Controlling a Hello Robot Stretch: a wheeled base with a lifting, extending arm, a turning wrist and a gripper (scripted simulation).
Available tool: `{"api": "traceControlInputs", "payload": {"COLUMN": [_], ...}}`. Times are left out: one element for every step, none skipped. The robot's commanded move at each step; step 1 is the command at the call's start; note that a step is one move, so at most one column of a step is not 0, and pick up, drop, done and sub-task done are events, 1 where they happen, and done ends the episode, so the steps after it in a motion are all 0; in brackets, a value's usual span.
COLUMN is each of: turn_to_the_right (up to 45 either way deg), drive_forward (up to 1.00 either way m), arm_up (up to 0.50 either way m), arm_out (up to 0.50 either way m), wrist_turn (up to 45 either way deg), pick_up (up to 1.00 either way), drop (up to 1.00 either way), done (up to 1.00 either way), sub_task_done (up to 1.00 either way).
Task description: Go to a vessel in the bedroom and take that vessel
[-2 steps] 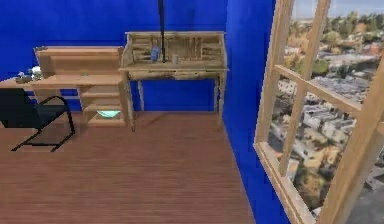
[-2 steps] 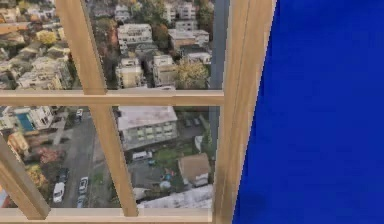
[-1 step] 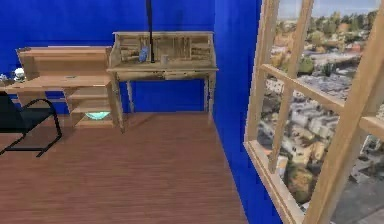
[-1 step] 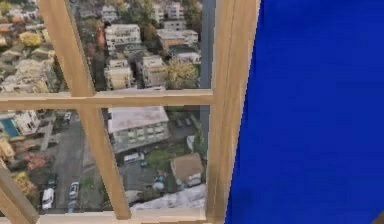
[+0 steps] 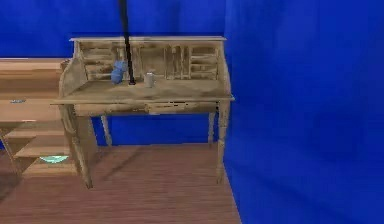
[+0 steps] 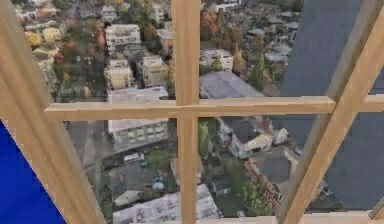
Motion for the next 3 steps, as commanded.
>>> {"api": "traceControlInputs", "payload": {"turn_to_the_right": [0.0,-45.0,-45.0], "drive_forward": [1.0,0.0,0.0], "arm_up": [0.0,0.0,0.0], "arm_out": [0.0,0.0,0.0], "wrist_turn": [0.0,0.0,0.0], "pick_up": [0.0,0.0,0.0], "drop": [0.0,0.0,0.0], "done": [0.0,0.0,0.0], "sub_task_done": [0.0,0.0,0.0]}}
